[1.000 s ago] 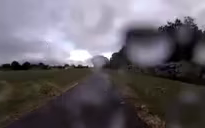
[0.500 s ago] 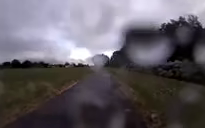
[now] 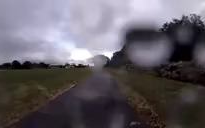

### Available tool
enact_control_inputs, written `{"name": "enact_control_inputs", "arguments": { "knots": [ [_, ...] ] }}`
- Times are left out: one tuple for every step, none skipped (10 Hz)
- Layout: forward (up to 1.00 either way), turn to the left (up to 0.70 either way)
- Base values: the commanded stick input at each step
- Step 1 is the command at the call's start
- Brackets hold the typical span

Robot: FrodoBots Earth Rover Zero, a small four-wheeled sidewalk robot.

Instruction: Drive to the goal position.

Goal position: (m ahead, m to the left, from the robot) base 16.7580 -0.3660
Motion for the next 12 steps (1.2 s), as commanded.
{"name": "enact_control_inputs", "arguments": {
  "knots": [
    [0.70, 0.00],
    [0.70, 0.00],
    [0.70, 0.00],
    [0.70, 0.00],
    [0.70, 0.00],
    [0.70, 0.00],
    [0.70, 0.00],
    [0.70, 0.00],
    [0.70, 0.00],
    [0.70, 0.00],
    [0.70, 0.00],
    [0.70, 0.00]
  ]
}}
